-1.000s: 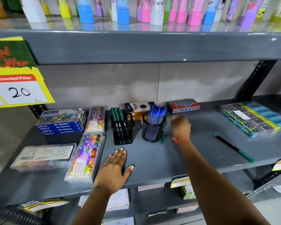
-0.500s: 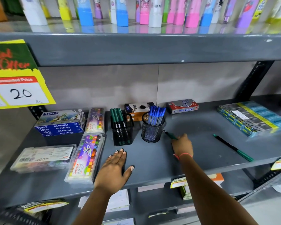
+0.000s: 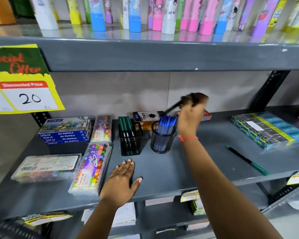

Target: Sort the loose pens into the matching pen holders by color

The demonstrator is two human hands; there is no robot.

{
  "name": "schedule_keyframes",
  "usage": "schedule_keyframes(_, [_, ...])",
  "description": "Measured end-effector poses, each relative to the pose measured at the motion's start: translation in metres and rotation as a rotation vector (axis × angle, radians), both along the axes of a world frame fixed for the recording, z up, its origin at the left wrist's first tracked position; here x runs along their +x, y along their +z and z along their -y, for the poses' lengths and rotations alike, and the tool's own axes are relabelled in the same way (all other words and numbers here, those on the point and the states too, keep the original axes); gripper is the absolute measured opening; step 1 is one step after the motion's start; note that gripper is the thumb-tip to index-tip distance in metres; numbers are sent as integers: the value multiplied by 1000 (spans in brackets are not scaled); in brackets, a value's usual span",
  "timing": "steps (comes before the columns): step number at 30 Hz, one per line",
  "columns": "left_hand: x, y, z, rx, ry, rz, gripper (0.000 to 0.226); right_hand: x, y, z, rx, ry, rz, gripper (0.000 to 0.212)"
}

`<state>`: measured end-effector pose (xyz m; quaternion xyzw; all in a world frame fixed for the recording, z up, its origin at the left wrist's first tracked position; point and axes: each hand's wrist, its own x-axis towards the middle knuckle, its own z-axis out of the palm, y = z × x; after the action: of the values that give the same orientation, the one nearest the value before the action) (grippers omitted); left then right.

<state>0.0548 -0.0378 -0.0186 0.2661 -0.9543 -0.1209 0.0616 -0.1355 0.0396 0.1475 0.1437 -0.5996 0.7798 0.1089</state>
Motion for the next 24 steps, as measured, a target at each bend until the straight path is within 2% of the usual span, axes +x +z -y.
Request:
schedule_keyframes(2, [0,1,0,13,0,-5,116,19,1,21,68,153,-89,29])
schedule_keyframes(6, [-1,0,0,17,-4,-20,117,42,-12,51,411,306,-222,4])
schedule_keyframes(9, [-1,2,-1,11,-8,-24,116,42,-30,59,694,384,-253,18])
schedule_keyframes(12, [-1,2,-1,2,-8,-20,97,36,-44,57,964,402,-280,25])
schedule_keyframes(16, [-1,-1,1,3,-8,-10,113,23,-53,43,875,293,-205,26])
schedule_keyframes(20, [-2,-1,1,0,-6,-4,112,-9,-67,3,723,-10,-88,26])
schedule_keyframes(22, [-1,0,0,1,-2,4,111,-32,-78,-28,816,-175,-62,31])
schedule_keyframes(24, [-2,2,-1,0,0,3,115,-57,-90,-61,1022,-276,30,34])
